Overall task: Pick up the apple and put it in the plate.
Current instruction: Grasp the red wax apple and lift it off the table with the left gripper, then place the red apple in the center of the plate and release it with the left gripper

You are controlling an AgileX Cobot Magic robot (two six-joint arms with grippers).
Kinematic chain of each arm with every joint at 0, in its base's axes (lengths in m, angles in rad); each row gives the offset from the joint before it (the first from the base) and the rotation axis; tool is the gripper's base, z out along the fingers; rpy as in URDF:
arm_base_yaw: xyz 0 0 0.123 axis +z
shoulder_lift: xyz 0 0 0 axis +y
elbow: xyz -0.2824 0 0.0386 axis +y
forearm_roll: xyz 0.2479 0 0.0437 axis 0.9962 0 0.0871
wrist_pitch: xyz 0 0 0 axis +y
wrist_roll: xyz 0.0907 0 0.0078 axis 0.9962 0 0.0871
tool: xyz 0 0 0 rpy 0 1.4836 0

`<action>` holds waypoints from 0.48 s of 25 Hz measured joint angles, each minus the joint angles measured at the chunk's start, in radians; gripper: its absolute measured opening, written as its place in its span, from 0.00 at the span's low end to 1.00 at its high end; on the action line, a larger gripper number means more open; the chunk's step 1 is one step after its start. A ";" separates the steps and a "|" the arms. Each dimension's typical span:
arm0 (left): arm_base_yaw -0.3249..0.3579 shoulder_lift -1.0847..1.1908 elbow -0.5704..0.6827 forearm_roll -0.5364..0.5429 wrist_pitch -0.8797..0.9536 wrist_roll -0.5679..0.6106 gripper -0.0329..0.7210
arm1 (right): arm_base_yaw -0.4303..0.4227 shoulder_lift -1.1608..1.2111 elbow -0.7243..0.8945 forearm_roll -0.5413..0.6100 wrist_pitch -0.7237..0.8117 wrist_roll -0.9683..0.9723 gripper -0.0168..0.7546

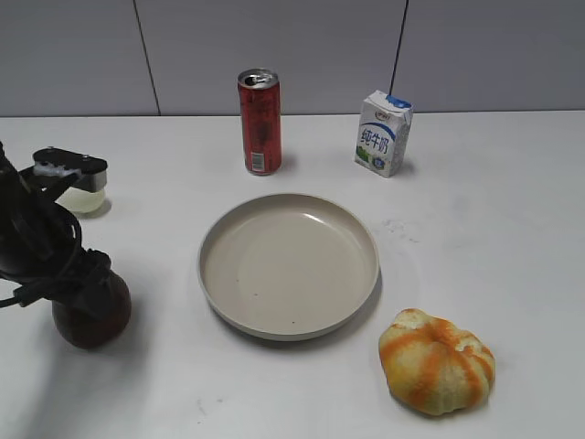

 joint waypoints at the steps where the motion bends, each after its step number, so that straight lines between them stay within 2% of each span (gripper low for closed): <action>1: 0.000 0.000 -0.002 0.000 0.001 0.000 0.80 | 0.000 0.000 0.000 0.000 0.000 0.000 0.78; 5: 0.000 0.018 -0.061 0.003 0.072 0.000 0.80 | 0.000 0.000 0.000 0.000 0.000 0.000 0.78; 8: -0.004 0.020 -0.174 -0.005 0.151 0.000 0.80 | 0.000 0.000 0.000 0.000 0.000 0.000 0.78; 12: -0.059 0.021 -0.321 -0.007 0.165 0.000 0.80 | 0.000 0.000 0.000 0.000 0.000 0.000 0.78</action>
